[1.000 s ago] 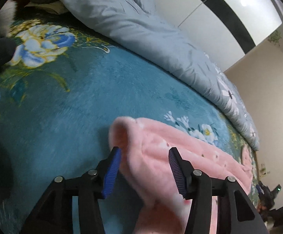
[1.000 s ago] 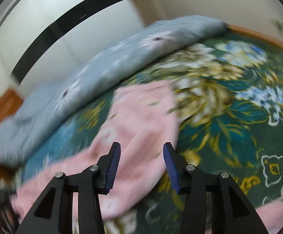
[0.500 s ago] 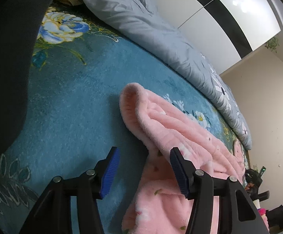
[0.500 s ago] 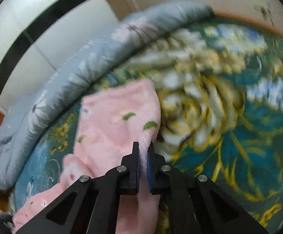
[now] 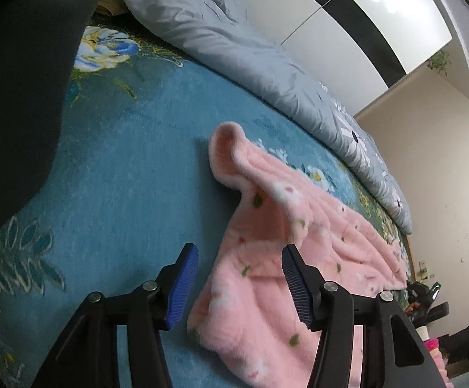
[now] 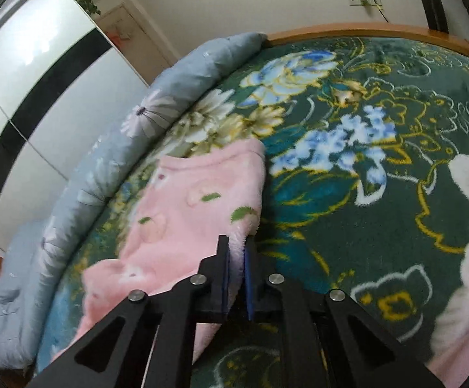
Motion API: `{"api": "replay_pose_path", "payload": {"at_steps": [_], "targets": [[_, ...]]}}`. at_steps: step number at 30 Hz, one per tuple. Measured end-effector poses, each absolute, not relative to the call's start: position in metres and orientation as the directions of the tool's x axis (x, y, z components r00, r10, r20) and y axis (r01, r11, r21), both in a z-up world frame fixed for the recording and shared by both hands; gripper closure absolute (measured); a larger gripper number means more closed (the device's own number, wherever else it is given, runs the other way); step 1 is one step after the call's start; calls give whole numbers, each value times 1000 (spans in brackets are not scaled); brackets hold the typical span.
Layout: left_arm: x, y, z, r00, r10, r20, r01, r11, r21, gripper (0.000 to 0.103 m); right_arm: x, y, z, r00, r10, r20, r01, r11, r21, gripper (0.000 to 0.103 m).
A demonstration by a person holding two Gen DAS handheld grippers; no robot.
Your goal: Fold clothes
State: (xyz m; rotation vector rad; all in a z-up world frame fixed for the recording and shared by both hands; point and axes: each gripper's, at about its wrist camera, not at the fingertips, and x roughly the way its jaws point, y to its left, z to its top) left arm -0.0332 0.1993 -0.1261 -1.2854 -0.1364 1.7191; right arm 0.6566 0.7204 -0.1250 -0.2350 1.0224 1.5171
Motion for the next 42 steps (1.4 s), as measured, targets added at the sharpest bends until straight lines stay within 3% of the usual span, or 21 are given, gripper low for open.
{"api": "replay_pose_path", "payload": {"at_steps": [3,10,13,20,22,26,27,38,39,42], "targets": [[-24,188,-124,-10,721,-692,-613,-552,-566,45,655,702,-96,-261,739,-621,-895,55,442,78],[2,162,-146,44,728,-685,-547,-556,-626,44,664,618,-44,-354,769,-532,-907,-142,397,72],[11,156,-160,80,739,-669,-503,-550,-667,44,686,575,-44,-373,762,-530,-903,-167,395,63],[19,165,-178,66,779,-624,-438,-540,-719,46,755,513,-73,-342,726,-596,-898,-66,435,57],[21,167,-180,58,791,-609,-427,-532,-731,50,776,503,-87,-316,722,-616,-894,-8,448,57],[25,169,-185,17,774,-633,-408,-573,-711,89,811,492,-117,-298,703,-646,-857,101,505,57],[25,167,-186,5,773,-634,-397,-581,-711,92,816,491,-125,-311,697,-647,-841,116,529,57],[25,111,-131,-172,838,-517,-391,-540,-745,95,825,506,-162,-446,699,-559,-659,165,733,57],[26,107,-126,-179,842,-509,-396,-535,-746,95,826,507,-163,-456,700,-549,-645,164,746,58],[31,96,-115,-203,848,-489,-410,-527,-744,95,823,511,-160,-497,691,-524,-612,149,776,97]]}}
